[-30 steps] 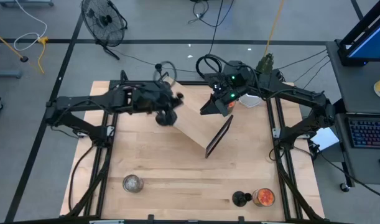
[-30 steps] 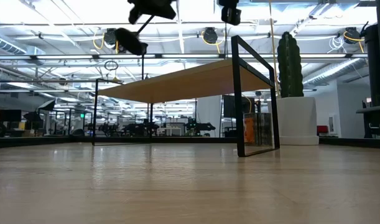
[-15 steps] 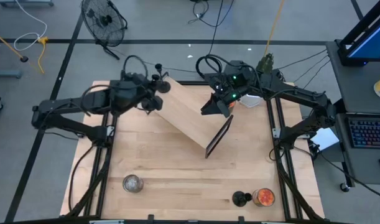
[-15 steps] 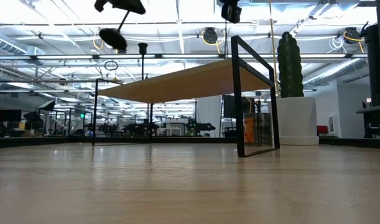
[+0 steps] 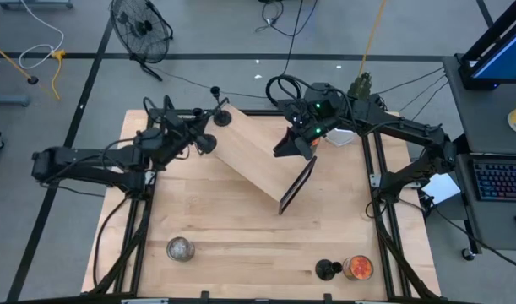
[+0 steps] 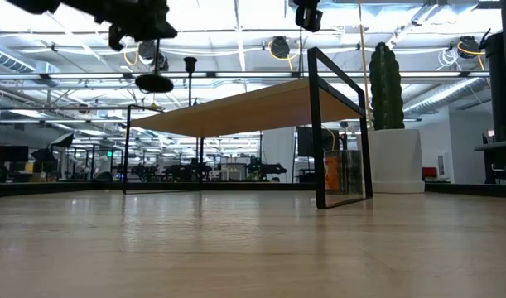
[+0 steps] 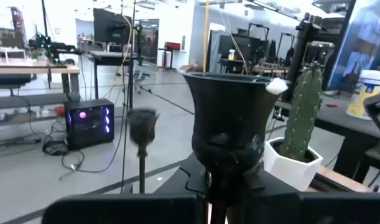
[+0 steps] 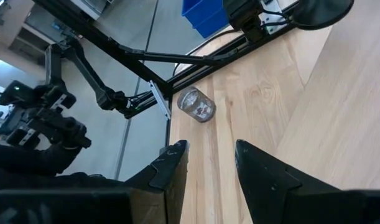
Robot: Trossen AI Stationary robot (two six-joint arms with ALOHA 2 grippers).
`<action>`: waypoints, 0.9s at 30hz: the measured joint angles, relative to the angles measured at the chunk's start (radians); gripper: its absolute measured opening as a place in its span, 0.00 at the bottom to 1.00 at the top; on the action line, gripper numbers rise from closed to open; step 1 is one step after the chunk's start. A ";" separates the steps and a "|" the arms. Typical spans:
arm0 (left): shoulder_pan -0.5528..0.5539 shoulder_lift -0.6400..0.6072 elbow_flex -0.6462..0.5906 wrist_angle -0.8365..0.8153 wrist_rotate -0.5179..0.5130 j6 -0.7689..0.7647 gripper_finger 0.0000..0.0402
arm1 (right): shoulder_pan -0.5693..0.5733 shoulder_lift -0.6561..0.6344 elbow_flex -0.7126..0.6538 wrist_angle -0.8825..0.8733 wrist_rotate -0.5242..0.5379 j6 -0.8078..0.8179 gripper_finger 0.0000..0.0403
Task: Pick & Place candle stick holders
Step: Put the top candle holder on the shelf
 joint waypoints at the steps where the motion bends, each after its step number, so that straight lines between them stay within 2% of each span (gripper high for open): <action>1: 0.004 -0.001 -0.015 0.026 0.000 0.001 0.05 | 0.000 0.000 0.000 -0.003 0.000 0.000 0.32; 5: 0.030 0.003 -0.046 0.094 0.003 0.025 0.05 | 0.000 0.000 0.000 -0.005 0.000 0.000 0.32; 15: 0.113 0.075 -0.048 0.100 0.040 0.040 0.05 | 0.000 0.000 0.000 -0.004 0.000 0.007 0.32; 20: 0.157 0.106 -0.048 0.114 0.096 0.043 0.05 | 0.000 0.000 0.000 -0.004 0.000 0.011 0.32; 27: 0.208 0.110 -0.048 0.106 0.124 0.043 0.05 | 0.000 0.000 0.000 -0.004 0.000 0.012 0.32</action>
